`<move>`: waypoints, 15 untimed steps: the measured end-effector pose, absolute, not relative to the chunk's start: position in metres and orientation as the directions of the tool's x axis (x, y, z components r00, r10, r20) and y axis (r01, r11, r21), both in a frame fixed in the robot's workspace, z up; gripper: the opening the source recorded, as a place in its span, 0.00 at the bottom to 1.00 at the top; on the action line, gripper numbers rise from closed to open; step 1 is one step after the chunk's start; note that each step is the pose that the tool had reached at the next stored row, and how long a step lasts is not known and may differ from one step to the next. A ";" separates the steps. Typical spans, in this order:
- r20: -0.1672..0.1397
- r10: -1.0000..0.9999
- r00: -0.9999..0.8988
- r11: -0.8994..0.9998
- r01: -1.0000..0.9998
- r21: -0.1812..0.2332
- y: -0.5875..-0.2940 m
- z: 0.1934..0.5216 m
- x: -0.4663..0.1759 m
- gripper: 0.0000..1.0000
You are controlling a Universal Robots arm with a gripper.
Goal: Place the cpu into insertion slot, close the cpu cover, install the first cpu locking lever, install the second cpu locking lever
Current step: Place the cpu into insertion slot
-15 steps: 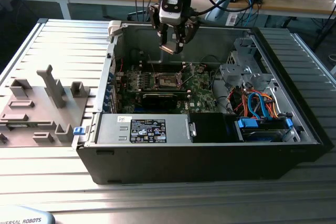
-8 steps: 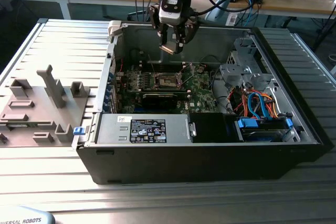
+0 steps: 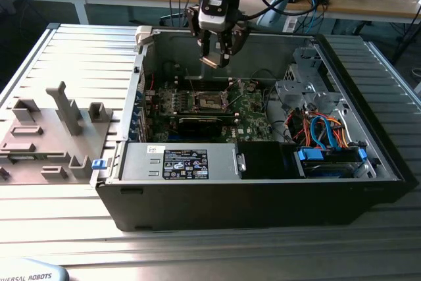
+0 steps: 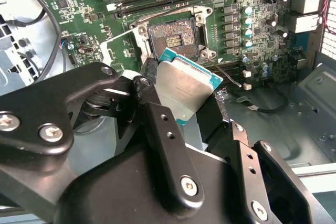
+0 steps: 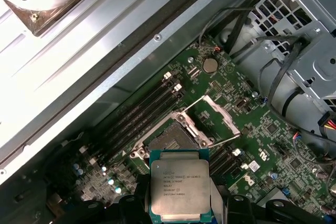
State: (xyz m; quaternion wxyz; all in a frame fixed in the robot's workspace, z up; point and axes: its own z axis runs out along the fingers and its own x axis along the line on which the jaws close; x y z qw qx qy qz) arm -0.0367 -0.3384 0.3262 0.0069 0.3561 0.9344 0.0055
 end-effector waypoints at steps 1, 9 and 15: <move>-0.009 0.667 -0.745 0.745 0.667 0.015 -0.338 0.326 -0.037 0.54; -0.009 0.673 -0.740 0.740 0.673 0.015 -0.338 0.326 -0.037 0.54; -0.009 0.680 -0.733 0.733 0.680 0.015 -0.338 0.325 -0.037 0.54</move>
